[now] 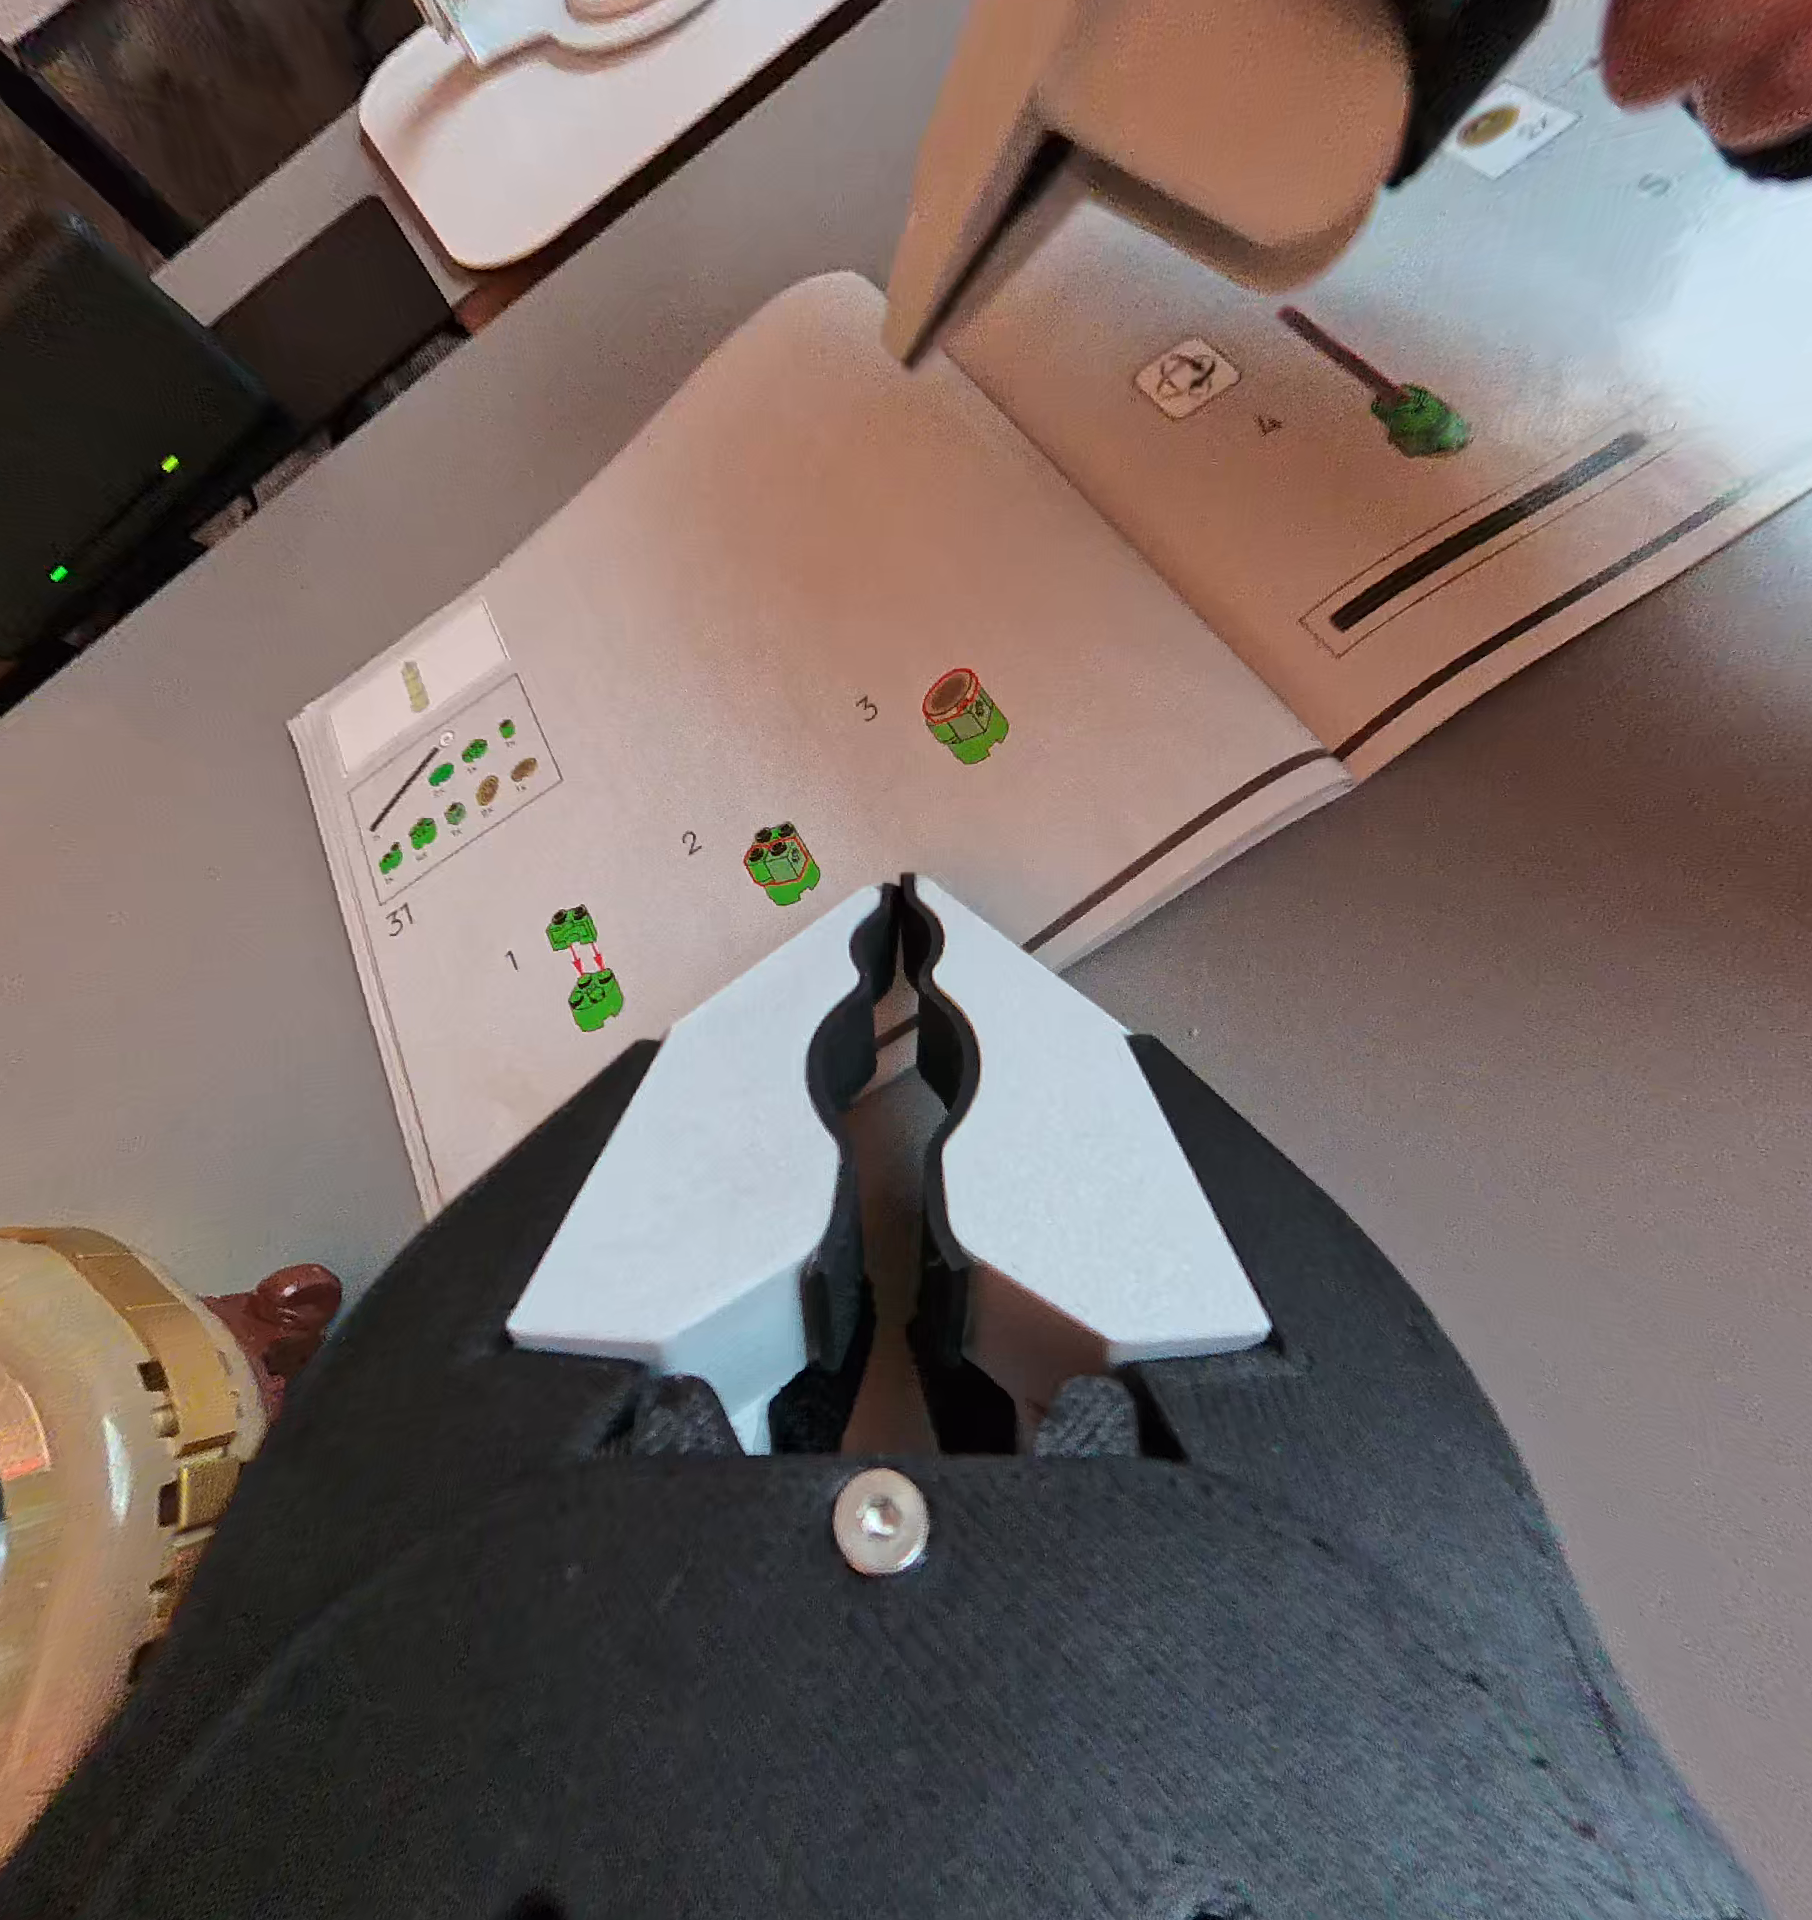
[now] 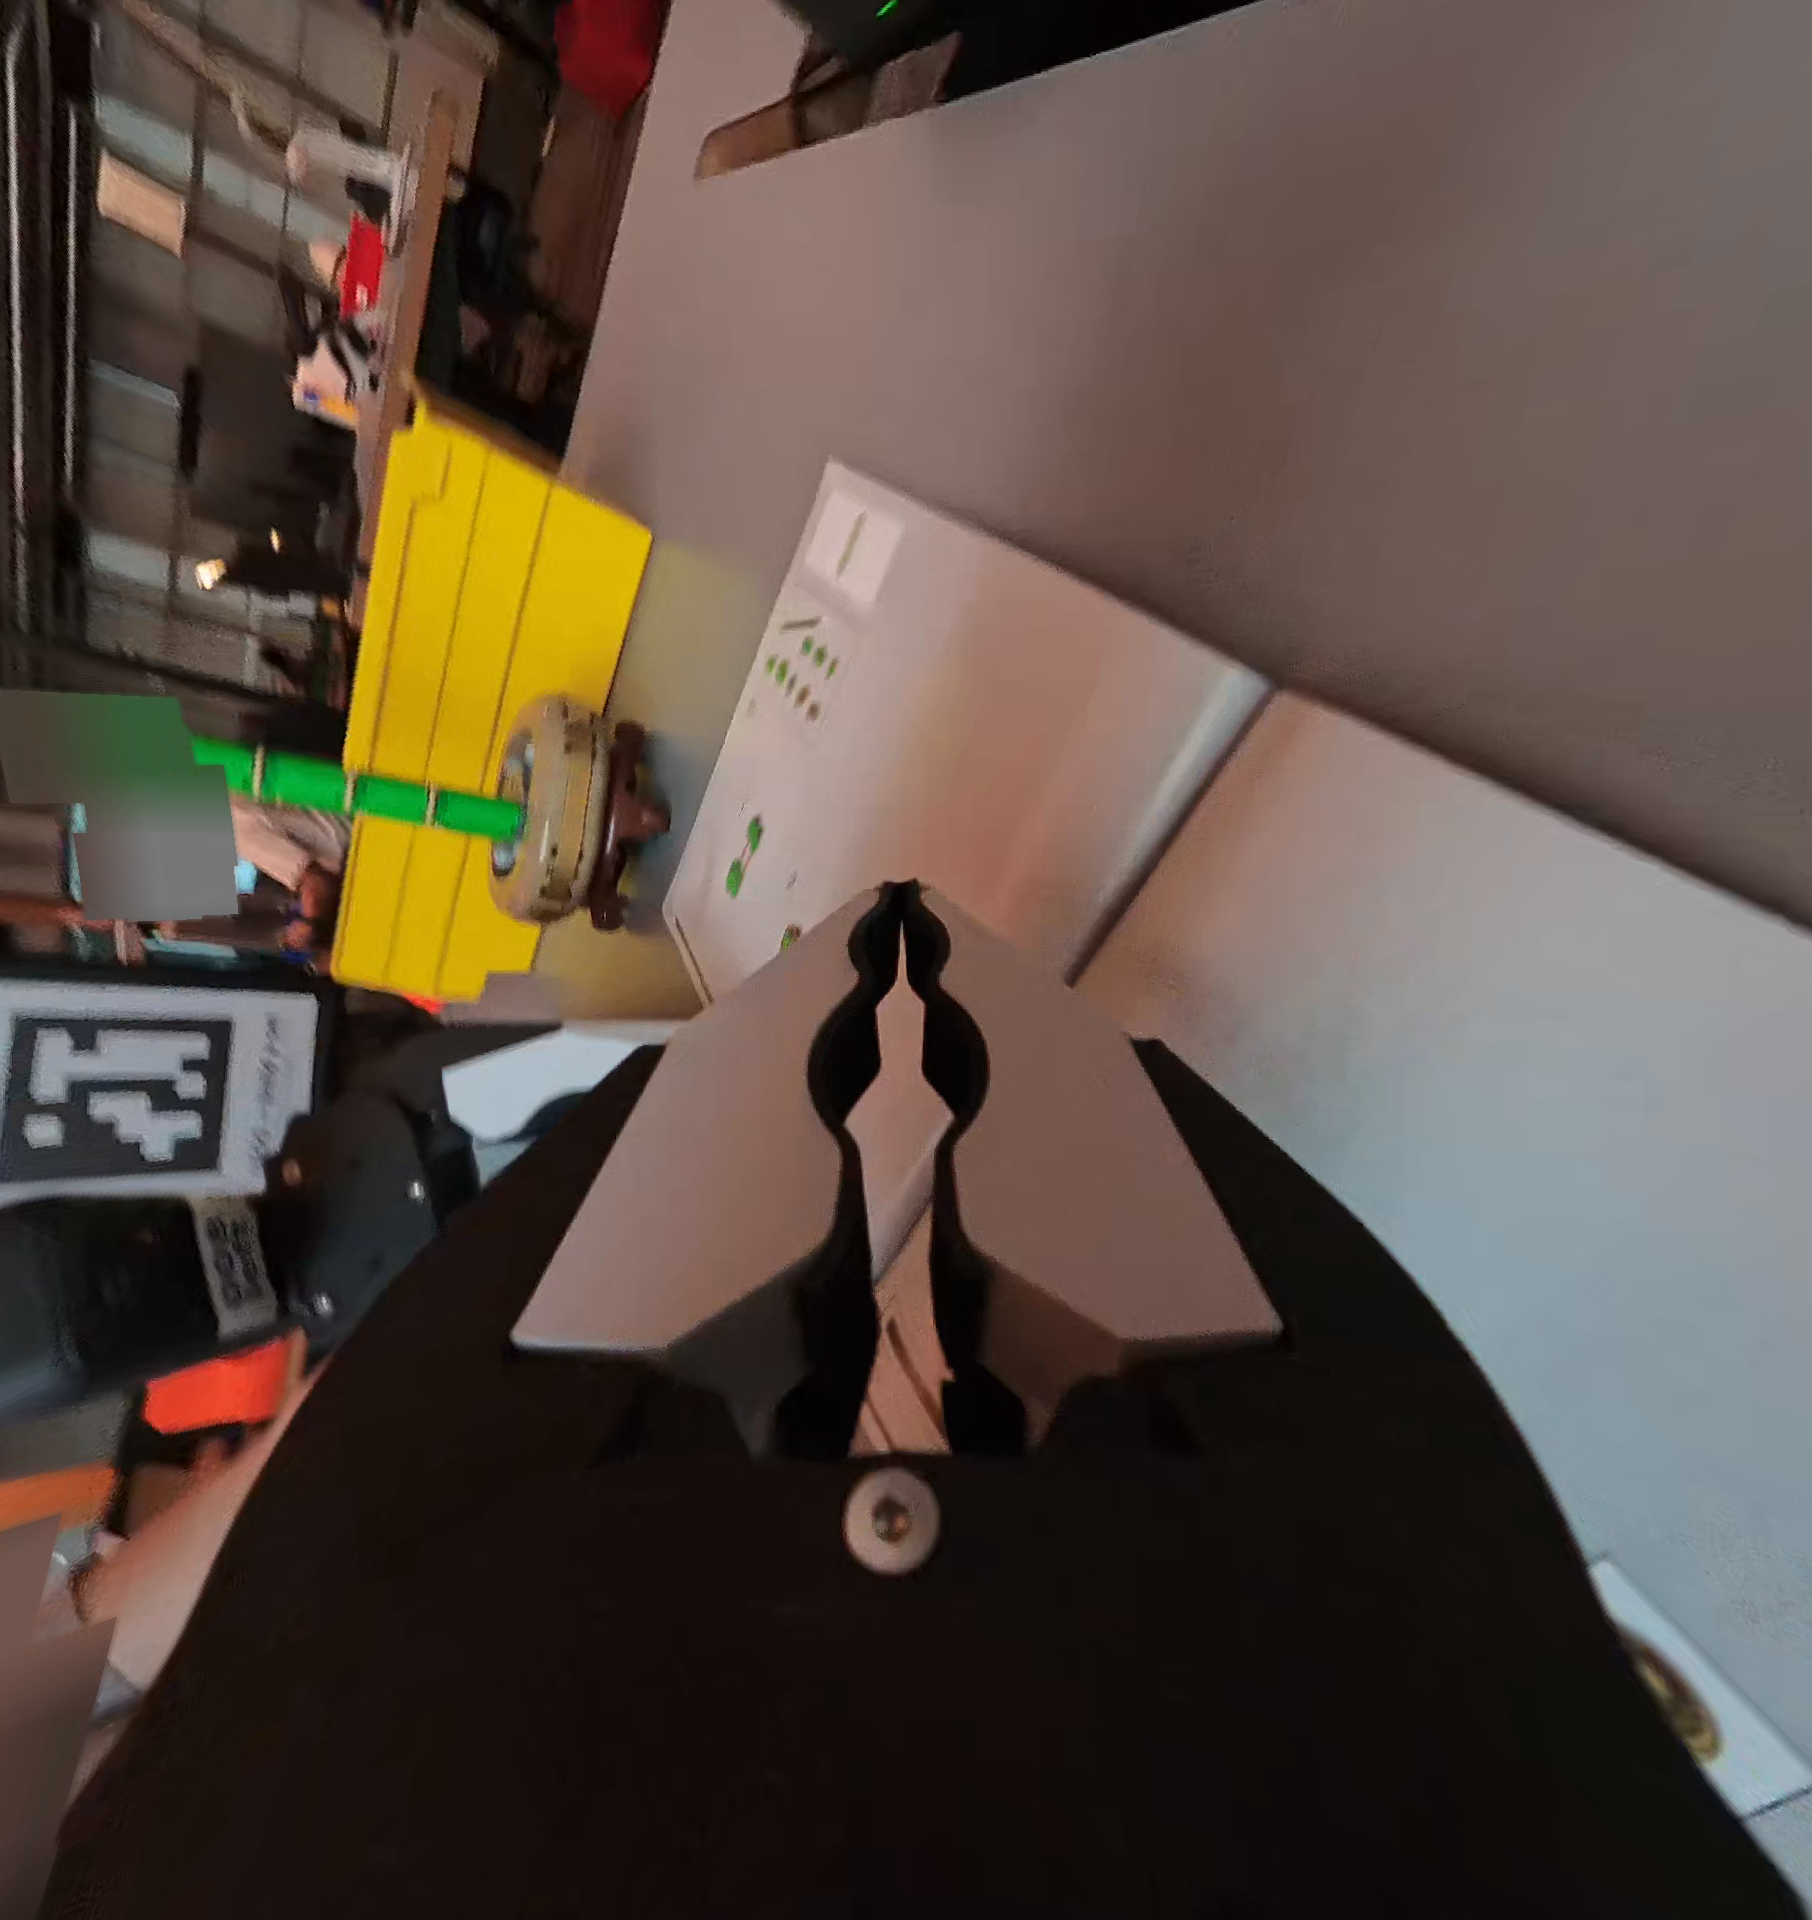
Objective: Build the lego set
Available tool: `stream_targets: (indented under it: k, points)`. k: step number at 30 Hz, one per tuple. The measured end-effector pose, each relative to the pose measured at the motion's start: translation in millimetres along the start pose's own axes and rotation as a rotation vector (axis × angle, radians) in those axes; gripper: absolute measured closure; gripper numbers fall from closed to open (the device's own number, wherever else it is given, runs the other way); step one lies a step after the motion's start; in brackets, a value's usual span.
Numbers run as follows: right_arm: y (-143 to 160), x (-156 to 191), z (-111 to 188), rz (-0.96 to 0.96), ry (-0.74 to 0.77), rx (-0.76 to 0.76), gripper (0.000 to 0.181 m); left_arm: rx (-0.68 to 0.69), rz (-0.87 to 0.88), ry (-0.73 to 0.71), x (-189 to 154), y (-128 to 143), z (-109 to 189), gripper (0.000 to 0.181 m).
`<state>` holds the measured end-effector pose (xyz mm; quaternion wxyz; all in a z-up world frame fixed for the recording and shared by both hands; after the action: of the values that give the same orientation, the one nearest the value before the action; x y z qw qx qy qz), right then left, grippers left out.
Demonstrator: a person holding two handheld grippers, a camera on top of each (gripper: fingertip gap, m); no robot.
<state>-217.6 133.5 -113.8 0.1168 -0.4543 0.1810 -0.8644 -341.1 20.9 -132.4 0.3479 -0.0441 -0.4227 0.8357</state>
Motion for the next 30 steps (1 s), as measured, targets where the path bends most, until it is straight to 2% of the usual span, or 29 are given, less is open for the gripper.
stream_targets:
  k: [2,7,11,17,20,23,26,30]
  points:
    - [-12,-9,-4,-0.072,0.029,-0.021,0.181,0.008,-0.002,-0.002,0,1,1,0.181]
    - [-29,-18,-13,-0.107,0.109,-0.048,0.181,0.015,-0.025,-0.010,-1,2,2,0.181]
    - [-25,-28,-21,-0.101,0.160,0.002,0.181,0.018,-0.030,-0.006,-1,3,2,0.181]
    - [-22,-27,-19,-0.067,0.132,-0.028,0.181,0.016,-0.033,-0.001,-1,3,3,0.181]
    - [-14,-11,-10,0.012,0.131,-0.030,0.181,0.015,-0.033,0.000,-1,3,3,0.181]
    - [7,1,-4,0.005,0.130,-0.004,0.181,0.018,-0.036,0.001,-2,3,3,0.181]
    - [27,-2,-6,-0.033,0.143,0.062,0.181,0.017,-0.034,0.003,-2,2,2,0.181]
    - [30,-5,-7,-0.018,0.152,0.037,0.181,0.014,-0.034,0.003,-2,2,2,0.181]
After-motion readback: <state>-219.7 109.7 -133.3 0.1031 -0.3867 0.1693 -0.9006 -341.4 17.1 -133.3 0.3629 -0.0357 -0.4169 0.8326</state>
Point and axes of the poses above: each gripper's, where its closed fingertips meet, z back along the fingers, y out of its underside, x = y × z across the jaws, the point moved 6 cm from there along z, back along the fingers, and after that the axes turned 5 degrees about y, right-handed, at the moved point
